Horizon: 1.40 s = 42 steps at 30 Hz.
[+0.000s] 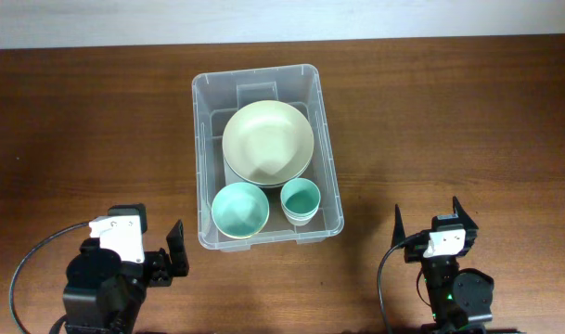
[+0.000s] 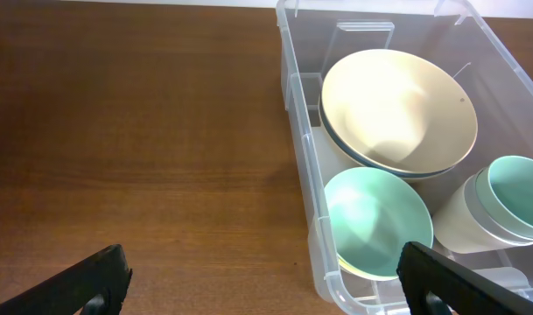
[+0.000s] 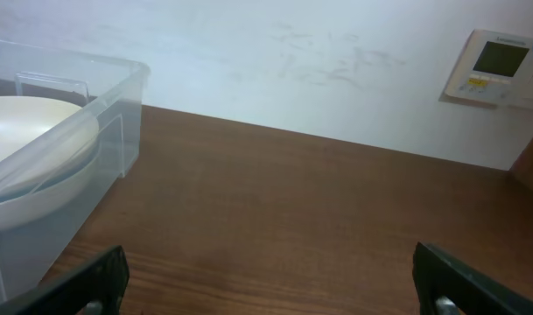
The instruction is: Pack container
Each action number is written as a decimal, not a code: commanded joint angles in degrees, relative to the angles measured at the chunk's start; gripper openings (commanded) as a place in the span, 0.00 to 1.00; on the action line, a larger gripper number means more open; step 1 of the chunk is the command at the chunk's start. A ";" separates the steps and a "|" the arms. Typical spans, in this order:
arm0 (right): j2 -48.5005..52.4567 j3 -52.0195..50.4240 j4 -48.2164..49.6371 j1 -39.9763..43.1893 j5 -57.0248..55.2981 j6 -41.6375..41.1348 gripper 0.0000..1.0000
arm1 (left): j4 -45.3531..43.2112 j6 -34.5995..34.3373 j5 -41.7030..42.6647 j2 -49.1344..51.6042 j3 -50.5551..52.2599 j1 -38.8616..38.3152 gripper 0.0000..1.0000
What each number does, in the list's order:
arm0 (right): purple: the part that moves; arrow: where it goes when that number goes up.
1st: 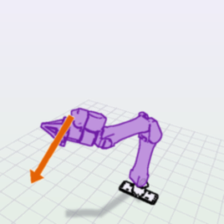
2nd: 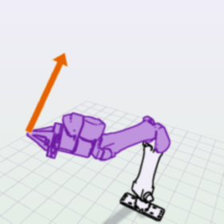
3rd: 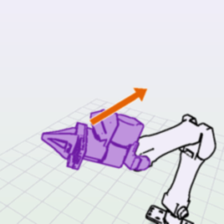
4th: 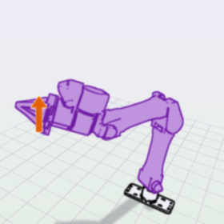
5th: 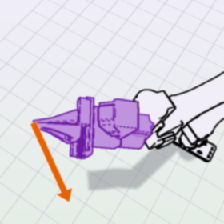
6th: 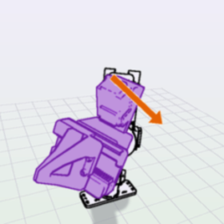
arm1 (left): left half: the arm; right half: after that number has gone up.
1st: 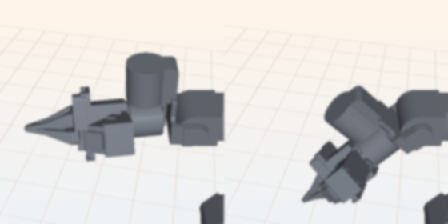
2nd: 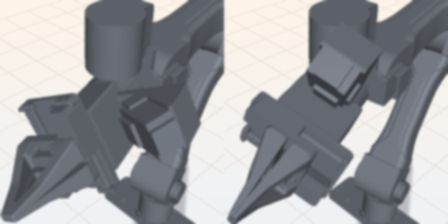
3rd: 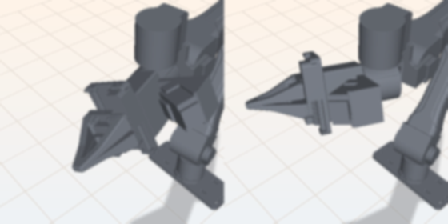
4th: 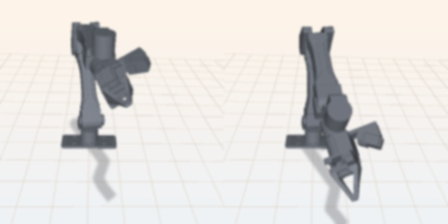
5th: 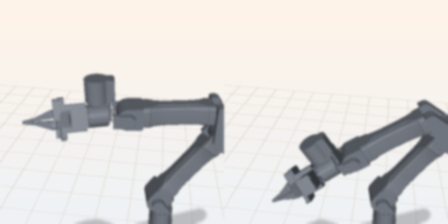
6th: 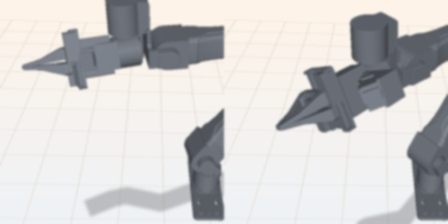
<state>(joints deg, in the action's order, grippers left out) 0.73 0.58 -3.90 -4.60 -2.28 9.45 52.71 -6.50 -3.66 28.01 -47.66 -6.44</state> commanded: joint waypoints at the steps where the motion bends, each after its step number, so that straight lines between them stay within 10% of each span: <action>1: -0.26 -0.26 -0.46 0.15 -0.72 0.17 0.99 | -0.15 -0.50 -0.61 -0.09 0.22 -0.17 1.00; 15: -0.26 -0.26 -0.46 0.15 -0.72 0.17 0.99 | -0.11 2.27 -1.03 -12.35 12.15 4.87 1.00; 25: -0.26 -0.26 -0.46 0.15 -0.72 0.17 0.99 | -54.55 7.52 -0.46 -27.71 47.65 6.60 1.00; 42: -0.26 -0.26 -0.46 0.15 -0.72 0.17 0.99 | -48.22 8.52 -0.20 -27.39 47.08 6.82 1.00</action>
<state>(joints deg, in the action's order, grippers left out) 0.73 0.58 -3.95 -4.56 -2.31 9.47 4.25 0.91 -4.47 0.84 -0.71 0.10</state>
